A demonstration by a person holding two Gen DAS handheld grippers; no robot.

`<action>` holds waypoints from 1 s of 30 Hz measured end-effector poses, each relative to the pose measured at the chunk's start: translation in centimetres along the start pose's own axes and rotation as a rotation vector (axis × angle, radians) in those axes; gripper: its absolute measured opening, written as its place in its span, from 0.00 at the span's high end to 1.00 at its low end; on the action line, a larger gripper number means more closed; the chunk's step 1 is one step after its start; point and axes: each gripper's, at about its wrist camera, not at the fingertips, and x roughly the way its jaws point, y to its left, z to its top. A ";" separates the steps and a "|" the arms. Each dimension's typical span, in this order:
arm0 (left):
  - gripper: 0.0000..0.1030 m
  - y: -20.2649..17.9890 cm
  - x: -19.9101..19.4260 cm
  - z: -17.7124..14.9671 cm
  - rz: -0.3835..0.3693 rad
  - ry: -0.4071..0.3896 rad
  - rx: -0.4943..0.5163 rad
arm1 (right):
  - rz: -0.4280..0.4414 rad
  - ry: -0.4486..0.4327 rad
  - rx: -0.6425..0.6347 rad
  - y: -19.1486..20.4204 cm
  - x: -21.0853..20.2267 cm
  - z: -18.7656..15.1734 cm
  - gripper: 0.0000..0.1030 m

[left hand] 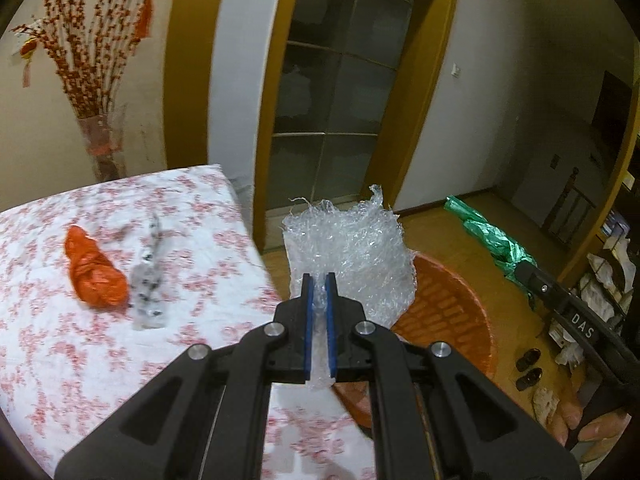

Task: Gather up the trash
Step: 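Carry the bubble wrap and green bag over the wastebasket with both tools, then open both tools to drop the bubble wrap and green bag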

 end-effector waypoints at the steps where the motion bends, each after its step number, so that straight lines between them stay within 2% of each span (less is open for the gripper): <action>1: 0.93 -0.4 0.3 -0.1 -0.007 0.005 0.002 | -0.003 0.000 0.004 -0.2 0.0 0.0 0.84; 14: 0.91 -3.4 3.5 -0.7 -0.065 0.053 0.019 | -0.019 0.007 0.052 -1.9 0.9 0.1 0.83; 16: 0.82 -3.6 4.1 -0.9 -0.055 0.065 0.023 | -0.014 0.023 0.070 -2.4 1.3 -0.1 0.80; 18: 0.65 -3.3 4.6 -1.2 -0.047 0.077 0.016 | -0.010 0.040 0.084 -2.8 1.6 -0.3 0.75; 22: 0.61 -1.8 5.0 -1.8 -0.015 0.095 0.001 | -0.024 0.056 0.093 -3.1 1.8 -0.8 0.66; 30: 0.46 2.0 4.2 -2.5 0.101 0.083 -0.008 | -0.054 0.036 0.033 -1.9 1.7 -0.8 0.48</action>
